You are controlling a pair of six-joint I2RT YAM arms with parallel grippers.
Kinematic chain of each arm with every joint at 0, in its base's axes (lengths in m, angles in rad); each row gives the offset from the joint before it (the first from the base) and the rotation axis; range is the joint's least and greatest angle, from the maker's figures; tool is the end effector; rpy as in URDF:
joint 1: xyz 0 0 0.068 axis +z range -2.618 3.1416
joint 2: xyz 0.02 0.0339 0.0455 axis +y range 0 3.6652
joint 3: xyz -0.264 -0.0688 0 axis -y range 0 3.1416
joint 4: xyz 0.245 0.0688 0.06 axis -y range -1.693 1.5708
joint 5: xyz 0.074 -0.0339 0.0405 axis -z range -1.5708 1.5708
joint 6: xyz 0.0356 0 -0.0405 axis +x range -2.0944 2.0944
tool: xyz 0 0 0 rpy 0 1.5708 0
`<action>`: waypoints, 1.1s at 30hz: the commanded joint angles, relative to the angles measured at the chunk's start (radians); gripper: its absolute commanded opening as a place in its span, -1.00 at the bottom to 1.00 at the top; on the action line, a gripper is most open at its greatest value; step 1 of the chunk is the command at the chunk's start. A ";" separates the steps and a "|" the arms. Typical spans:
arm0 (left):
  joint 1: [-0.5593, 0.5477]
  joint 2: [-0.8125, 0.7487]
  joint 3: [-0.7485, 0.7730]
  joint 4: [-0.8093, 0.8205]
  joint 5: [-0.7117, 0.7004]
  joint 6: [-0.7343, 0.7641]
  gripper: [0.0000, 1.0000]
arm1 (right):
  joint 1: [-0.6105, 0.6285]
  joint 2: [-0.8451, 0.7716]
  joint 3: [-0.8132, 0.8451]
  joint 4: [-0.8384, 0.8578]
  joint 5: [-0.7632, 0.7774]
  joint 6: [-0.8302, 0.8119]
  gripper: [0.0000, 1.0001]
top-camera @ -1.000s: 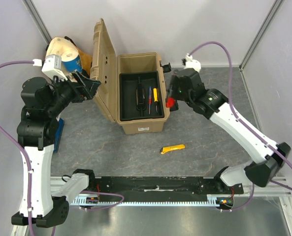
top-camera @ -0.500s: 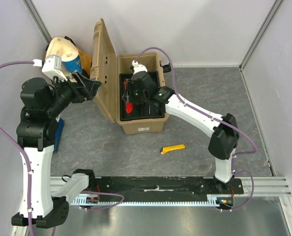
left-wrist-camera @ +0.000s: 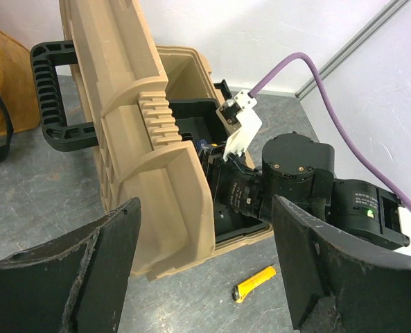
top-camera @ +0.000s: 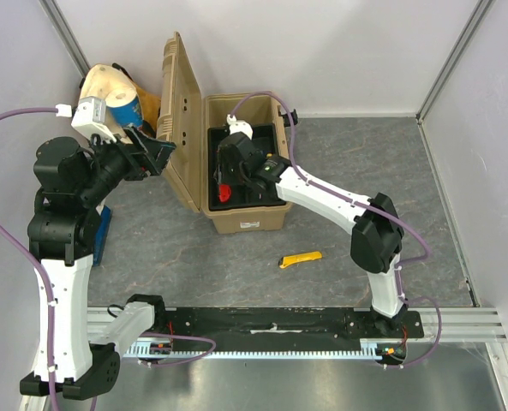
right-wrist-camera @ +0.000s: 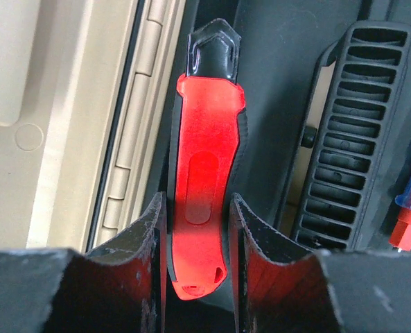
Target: Pack the tool kit
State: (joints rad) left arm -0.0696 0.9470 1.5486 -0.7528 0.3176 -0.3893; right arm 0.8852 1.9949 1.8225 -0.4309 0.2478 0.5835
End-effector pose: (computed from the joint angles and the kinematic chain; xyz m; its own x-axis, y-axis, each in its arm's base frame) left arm 0.1393 -0.0209 0.4997 -0.2810 -0.3418 -0.8968 0.2890 0.8609 -0.4187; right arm 0.3041 0.3580 0.3096 -0.6428 0.0578 -0.7639 -0.3216 0.8847 0.3376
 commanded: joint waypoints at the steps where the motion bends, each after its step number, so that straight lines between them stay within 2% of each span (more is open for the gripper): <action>1: -0.004 -0.008 -0.001 0.029 0.023 -0.008 0.63 | 0.000 0.021 0.046 0.014 0.038 0.027 -0.61; 7: -0.002 -0.008 -0.001 0.029 0.024 -0.006 0.60 | -0.005 0.034 0.047 0.004 0.024 0.101 -0.14; 12: -0.002 -0.013 -0.001 0.029 0.023 -0.003 0.60 | -0.008 0.022 0.060 -0.005 0.025 0.119 0.11; 17: -0.004 -0.014 0.001 0.029 0.021 -0.005 0.60 | -0.014 -0.030 0.067 -0.012 0.019 0.118 0.18; 25: -0.002 -0.013 0.002 0.029 0.028 -0.006 0.60 | -0.014 -0.189 0.006 -0.042 0.001 0.116 0.15; 29: -0.002 -0.010 0.001 0.029 0.037 -0.013 0.60 | -0.015 -0.352 -0.129 -0.109 0.094 0.154 0.16; 33: -0.002 -0.011 0.001 0.032 0.044 -0.017 0.60 | -0.015 -0.500 -0.268 -0.265 0.257 0.281 0.23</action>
State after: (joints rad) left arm -0.0700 0.9417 1.5486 -0.7528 0.3267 -0.3897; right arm 0.8734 1.6386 1.6665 -0.5312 0.3199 0.7341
